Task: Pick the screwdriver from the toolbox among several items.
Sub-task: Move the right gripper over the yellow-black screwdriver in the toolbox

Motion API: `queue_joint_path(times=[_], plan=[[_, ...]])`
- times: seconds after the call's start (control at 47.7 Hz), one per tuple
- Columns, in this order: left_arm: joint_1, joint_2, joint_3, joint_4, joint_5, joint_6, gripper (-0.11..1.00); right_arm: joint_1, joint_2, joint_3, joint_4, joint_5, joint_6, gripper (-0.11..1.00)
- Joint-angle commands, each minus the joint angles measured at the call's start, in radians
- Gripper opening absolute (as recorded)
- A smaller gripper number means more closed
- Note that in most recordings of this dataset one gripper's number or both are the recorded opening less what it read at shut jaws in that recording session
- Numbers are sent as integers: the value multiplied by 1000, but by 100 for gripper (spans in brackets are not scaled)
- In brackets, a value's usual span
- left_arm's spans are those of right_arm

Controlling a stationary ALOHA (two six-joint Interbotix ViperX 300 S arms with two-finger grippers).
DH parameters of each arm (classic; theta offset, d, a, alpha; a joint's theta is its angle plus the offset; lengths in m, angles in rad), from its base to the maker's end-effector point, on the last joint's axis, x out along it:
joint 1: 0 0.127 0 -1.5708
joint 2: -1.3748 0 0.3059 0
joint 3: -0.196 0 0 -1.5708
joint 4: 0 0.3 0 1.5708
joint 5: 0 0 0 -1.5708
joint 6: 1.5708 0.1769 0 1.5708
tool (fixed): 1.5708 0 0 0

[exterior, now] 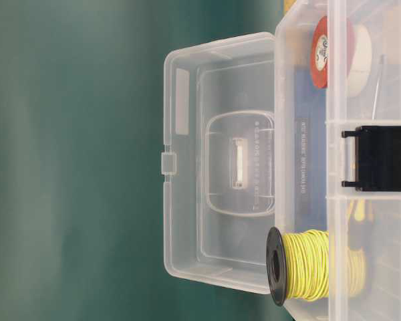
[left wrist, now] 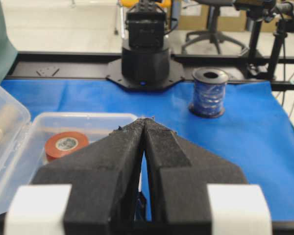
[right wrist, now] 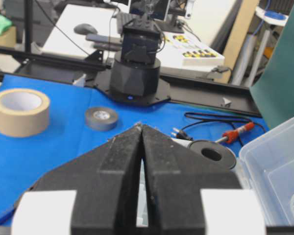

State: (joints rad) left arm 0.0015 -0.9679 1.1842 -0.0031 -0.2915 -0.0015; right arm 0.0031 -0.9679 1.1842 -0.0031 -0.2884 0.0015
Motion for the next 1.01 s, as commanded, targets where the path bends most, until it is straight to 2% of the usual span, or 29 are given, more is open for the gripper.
queue_joint_path(times=[0.0, 0.105, 0.21, 0.377, 0.65, 0.734, 0.901, 0.985], plan=[[0, 3, -17, -26, -5, 5, 0, -11, 18, -40, 14, -5, 6, 15], [0, 5, -17, -26, -5, 5, 0, -23, 69, -95, 64, 35, 23, 15], [0, 9, -15, -28, -9, 0, 0, -61, 161, -190, 94, 153, 35, 15], [0, 17, -14, -29, -9, -3, 0, -118, 359, -365, 107, 351, 66, 15], [0, 17, -14, -31, -8, -5, 0, -222, 690, -626, 106, 575, 150, 17], [0, 17, -11, -31, -8, -9, 0, -233, 793, -719, 101, 666, 169, 30], [0, 17, -8, -31, -8, -17, 0, -238, 954, -844, 100, 769, 179, 73], [0, 18, -6, -31, -8, -17, 0, -241, 1032, -888, 100, 784, 201, 83]])
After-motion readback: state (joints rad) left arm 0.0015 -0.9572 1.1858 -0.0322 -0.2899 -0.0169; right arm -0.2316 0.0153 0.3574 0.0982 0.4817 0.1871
